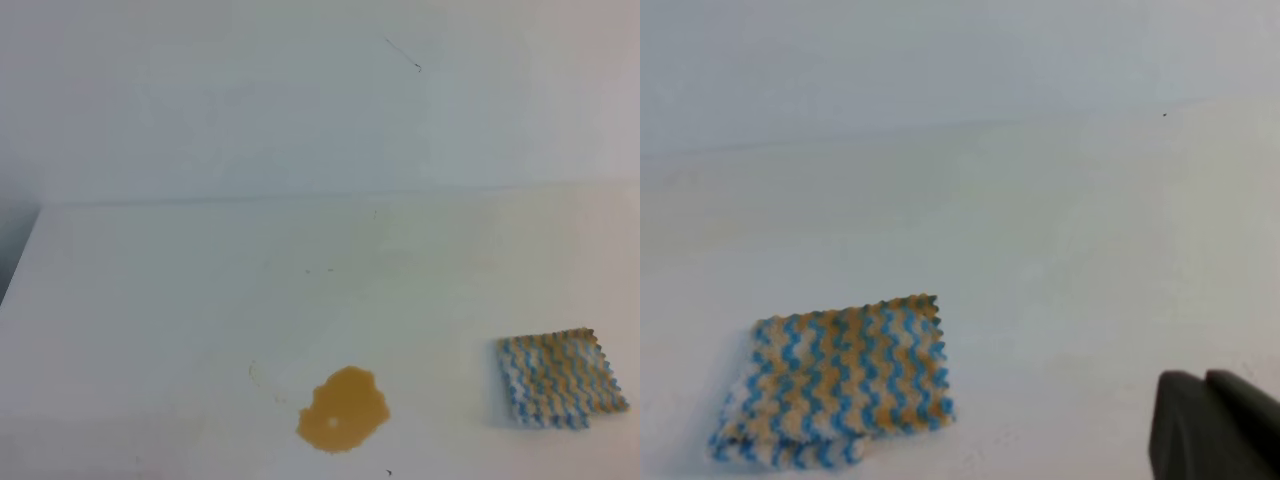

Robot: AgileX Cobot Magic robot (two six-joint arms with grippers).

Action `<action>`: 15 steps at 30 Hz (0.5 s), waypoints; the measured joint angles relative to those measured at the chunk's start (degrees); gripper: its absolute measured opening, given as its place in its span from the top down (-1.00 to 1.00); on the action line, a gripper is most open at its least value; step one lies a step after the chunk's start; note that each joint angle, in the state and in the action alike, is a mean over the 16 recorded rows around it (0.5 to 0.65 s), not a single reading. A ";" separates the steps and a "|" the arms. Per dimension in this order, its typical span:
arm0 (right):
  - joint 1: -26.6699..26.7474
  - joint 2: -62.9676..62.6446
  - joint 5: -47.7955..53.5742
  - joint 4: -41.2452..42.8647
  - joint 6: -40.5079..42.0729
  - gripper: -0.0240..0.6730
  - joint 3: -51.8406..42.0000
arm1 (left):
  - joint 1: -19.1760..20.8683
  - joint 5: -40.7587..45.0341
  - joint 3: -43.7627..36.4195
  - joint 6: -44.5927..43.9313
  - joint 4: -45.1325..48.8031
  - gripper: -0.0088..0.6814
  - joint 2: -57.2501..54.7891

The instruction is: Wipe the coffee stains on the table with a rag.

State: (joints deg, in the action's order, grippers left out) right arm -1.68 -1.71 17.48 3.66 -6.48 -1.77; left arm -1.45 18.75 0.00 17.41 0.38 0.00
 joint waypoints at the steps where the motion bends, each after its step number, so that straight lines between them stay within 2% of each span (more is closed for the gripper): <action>1: 0.00 0.00 0.00 0.00 0.00 0.94 0.00 | 0.00 0.00 0.00 0.00 0.00 0.98 0.00; 15: 0.00 0.00 0.00 0.00 0.00 0.94 0.00 | 0.00 0.00 0.00 -0.03 0.00 0.98 0.00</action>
State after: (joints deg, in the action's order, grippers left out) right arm -1.68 -1.71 17.48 3.66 -6.48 -1.77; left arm -1.45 18.75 0.00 17.37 0.38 0.00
